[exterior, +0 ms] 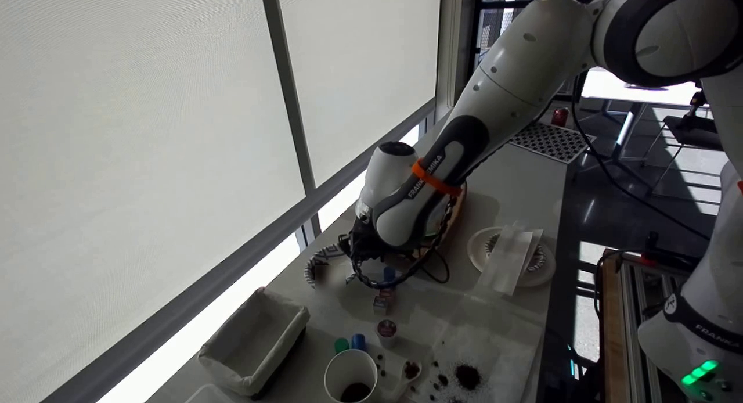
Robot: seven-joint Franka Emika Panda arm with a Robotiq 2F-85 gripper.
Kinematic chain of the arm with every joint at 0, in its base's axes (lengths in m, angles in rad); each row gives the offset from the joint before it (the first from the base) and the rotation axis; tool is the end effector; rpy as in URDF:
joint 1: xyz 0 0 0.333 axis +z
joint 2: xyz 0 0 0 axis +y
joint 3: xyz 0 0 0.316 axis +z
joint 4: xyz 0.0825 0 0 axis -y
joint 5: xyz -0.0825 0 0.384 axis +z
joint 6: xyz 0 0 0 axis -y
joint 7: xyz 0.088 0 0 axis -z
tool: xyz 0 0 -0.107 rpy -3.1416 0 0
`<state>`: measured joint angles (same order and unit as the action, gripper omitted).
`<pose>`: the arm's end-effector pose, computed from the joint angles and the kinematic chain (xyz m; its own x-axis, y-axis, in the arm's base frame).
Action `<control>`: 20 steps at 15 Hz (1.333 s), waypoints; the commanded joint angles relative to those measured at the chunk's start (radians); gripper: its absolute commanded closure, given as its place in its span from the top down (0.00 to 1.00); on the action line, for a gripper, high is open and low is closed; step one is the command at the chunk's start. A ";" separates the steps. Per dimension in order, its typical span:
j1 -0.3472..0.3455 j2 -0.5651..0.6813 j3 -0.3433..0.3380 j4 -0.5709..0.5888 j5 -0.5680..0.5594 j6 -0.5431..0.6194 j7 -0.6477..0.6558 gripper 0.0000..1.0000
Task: Pour the contents from the bowl onto the white paper towel
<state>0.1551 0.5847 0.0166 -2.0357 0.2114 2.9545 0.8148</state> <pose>0.6162 0.0923 0.1860 0.6391 -0.7574 0.1337 -0.6999 -0.6448 -0.3071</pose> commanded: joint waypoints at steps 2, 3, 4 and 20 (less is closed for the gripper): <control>0.023 0.069 -0.019 0.094 0.033 -0.053 -0.003 0.01; 0.039 0.072 -0.039 0.102 0.024 -0.071 0.010 0.31; 0.046 0.074 -0.048 0.105 0.022 -0.082 0.015 0.32; 0.189 -0.269 -0.133 -0.117 -0.180 -0.225 0.017 1.00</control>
<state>0.3297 0.4297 -0.1218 -2.0756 0.1053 2.8357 0.8657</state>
